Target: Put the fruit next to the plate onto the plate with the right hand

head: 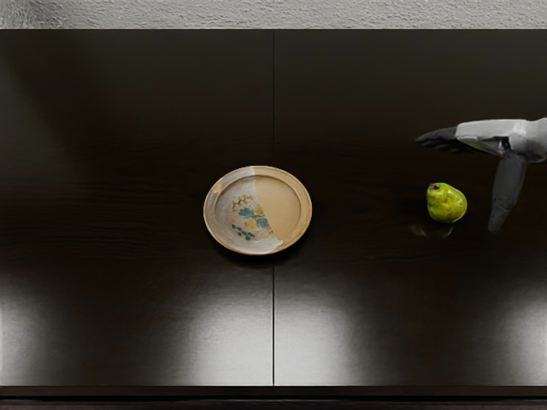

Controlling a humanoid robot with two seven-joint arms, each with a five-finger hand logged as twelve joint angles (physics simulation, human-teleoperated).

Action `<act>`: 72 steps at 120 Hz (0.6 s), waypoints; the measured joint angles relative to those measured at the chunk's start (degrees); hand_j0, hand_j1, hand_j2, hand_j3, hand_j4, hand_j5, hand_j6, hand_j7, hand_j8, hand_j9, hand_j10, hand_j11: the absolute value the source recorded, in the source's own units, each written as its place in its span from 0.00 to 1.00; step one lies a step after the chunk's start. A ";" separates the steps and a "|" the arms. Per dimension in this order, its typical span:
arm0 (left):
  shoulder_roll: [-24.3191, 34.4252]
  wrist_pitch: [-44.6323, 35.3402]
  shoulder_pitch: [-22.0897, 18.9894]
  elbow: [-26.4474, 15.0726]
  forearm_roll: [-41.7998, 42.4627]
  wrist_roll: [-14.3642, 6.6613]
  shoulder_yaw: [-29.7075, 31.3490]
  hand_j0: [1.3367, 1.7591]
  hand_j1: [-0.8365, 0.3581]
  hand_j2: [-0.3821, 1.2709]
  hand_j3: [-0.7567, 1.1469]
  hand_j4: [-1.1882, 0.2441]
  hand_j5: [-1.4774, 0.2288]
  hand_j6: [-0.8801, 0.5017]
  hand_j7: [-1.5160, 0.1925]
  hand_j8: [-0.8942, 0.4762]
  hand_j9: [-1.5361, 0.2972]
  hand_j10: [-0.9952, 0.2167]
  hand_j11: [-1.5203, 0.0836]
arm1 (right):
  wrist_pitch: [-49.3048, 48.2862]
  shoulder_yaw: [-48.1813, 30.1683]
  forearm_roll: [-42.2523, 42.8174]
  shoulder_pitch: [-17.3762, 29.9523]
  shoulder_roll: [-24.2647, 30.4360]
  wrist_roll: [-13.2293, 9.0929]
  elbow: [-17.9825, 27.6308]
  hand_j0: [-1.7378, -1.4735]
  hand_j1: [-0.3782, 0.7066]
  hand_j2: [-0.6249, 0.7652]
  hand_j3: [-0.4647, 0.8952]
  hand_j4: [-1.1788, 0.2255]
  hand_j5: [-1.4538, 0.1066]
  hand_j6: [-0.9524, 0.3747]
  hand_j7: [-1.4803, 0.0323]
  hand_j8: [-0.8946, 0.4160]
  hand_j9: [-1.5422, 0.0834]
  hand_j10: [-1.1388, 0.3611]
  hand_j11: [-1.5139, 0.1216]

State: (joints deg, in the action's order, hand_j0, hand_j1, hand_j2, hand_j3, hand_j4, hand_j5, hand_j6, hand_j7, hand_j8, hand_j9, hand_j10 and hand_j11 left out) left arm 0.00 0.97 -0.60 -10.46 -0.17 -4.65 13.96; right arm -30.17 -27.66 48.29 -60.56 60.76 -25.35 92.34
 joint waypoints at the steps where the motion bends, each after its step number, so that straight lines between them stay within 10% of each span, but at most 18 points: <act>1: 0.00 0.00 -0.01 0.00 0.00 0.00 0.00 0.76 0.99 0.23 0.40 0.83 0.87 0.64 0.89 0.65 0.84 0.82 0.95 | 0.32 0.01 0.27 0.10 -0.16 -0.26 0.07 0.30 0.06 0.45 0.34 0.81 0.91 0.69 0.95 0.65 0.92 0.73 0.90; 27: 0.00 0.00 -0.02 0.00 0.01 0.00 0.00 0.76 0.99 0.23 0.40 0.83 0.87 0.64 0.89 0.65 0.84 0.82 0.95 | 8.85 0.07 5.64 3.54 -4.20 -5.26 0.79 0.30 0.06 0.45 0.34 0.81 0.90 0.69 0.95 0.65 0.92 0.73 0.90; 72: 0.00 0.00 -0.01 0.00 0.01 0.00 0.00 0.76 0.99 0.23 0.40 0.83 0.87 0.64 0.89 0.65 0.84 0.82 0.95 | 21.12 0.08 10.93 10.10 -8.97 -4.15 0.60 0.30 0.06 0.45 0.34 0.81 0.90 0.68 0.95 0.65 0.92 0.73 0.90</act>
State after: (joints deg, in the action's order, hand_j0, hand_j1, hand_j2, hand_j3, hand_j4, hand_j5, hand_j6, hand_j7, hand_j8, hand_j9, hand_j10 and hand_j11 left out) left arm 0.00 0.97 -0.61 -10.46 -0.16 -4.65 13.96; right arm -9.05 -27.58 59.21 -50.47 51.79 -29.50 92.94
